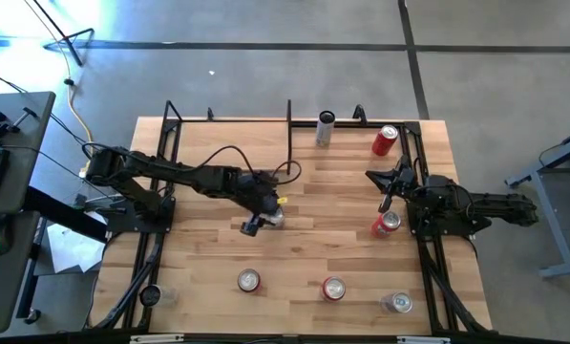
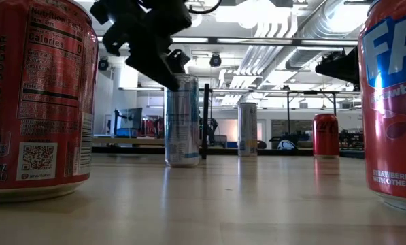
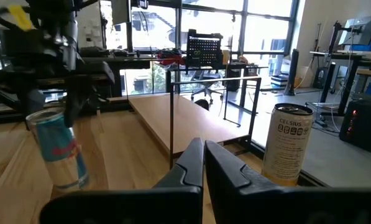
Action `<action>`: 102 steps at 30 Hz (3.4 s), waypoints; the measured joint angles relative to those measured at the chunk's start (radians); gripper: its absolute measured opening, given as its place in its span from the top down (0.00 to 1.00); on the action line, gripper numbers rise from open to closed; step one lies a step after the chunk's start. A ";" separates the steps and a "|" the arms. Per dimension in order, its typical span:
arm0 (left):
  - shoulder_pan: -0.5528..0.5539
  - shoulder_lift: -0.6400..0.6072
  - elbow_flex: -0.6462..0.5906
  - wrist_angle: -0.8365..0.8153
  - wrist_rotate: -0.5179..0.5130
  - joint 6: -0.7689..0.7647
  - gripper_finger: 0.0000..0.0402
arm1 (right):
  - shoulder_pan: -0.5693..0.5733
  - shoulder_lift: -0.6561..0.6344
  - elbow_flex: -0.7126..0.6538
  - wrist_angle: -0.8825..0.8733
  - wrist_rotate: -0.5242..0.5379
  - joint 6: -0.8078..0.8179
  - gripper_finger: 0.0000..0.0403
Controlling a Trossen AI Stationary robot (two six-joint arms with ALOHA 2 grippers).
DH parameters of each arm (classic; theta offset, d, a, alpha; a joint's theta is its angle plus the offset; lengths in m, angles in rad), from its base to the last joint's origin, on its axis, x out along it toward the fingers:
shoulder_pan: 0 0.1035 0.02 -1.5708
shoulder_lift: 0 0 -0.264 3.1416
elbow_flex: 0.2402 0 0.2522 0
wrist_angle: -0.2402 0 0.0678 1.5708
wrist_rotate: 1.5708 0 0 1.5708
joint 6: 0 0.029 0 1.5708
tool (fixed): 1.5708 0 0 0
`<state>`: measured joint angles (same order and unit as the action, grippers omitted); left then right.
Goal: Place canned beverage on shelf
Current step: Put the top blue soda can on the shelf
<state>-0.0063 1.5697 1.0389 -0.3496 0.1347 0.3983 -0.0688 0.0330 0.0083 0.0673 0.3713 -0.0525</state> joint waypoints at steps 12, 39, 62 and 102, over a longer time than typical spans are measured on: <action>0.015 0.002 0.000 0.005 0.184 0.243 0.44 | 0.000 0.000 0.000 0.000 0.000 0.000 1.00; 0.012 -0.047 0.011 0.031 -0.033 -0.180 0.23 | 0.000 0.000 0.000 0.000 0.000 0.000 1.00; -0.412 -0.112 -0.165 0.433 -0.620 -0.676 0.91 | 0.000 0.000 0.000 0.000 0.000 0.000 1.00; -0.382 -0.283 -0.476 0.499 -0.983 -1.030 1.00 | 0.000 0.001 0.000 0.000 0.000 0.000 1.00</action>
<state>-0.3880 1.2868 0.5628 0.1493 -0.8485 -0.6312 -0.0685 0.0338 0.0084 0.0673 0.3714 -0.0522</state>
